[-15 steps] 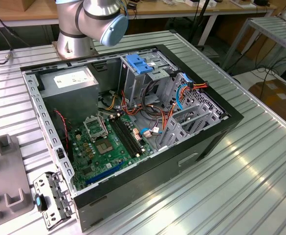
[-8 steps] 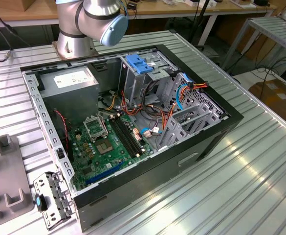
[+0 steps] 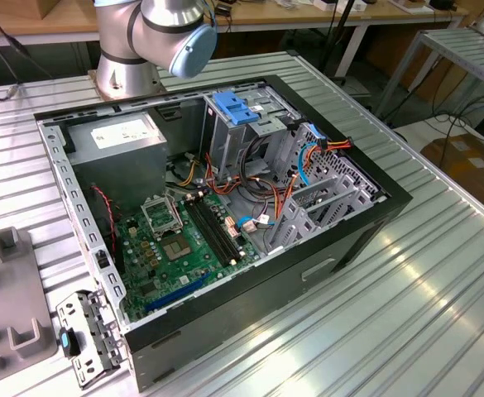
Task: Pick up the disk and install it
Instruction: 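Pick up the disk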
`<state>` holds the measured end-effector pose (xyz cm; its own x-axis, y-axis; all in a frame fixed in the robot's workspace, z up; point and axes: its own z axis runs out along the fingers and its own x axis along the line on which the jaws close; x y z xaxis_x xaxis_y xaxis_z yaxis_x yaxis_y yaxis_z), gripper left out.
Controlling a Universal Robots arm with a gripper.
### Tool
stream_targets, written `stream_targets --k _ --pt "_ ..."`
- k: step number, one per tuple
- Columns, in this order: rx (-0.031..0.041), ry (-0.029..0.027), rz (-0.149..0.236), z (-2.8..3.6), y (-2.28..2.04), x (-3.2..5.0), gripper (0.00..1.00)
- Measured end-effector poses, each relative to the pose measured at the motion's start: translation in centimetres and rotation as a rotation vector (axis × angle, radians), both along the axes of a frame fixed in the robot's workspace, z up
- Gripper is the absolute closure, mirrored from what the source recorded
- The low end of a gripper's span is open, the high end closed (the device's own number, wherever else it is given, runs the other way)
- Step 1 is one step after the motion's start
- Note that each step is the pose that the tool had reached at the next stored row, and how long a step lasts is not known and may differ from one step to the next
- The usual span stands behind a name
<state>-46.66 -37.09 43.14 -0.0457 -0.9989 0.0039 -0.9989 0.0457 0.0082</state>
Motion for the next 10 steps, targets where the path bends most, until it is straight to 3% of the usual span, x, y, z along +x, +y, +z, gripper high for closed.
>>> stream_targets --k 10 --pt "-0.0001 -0.0001 0.0 1.0 0.0 0.0 0.63"
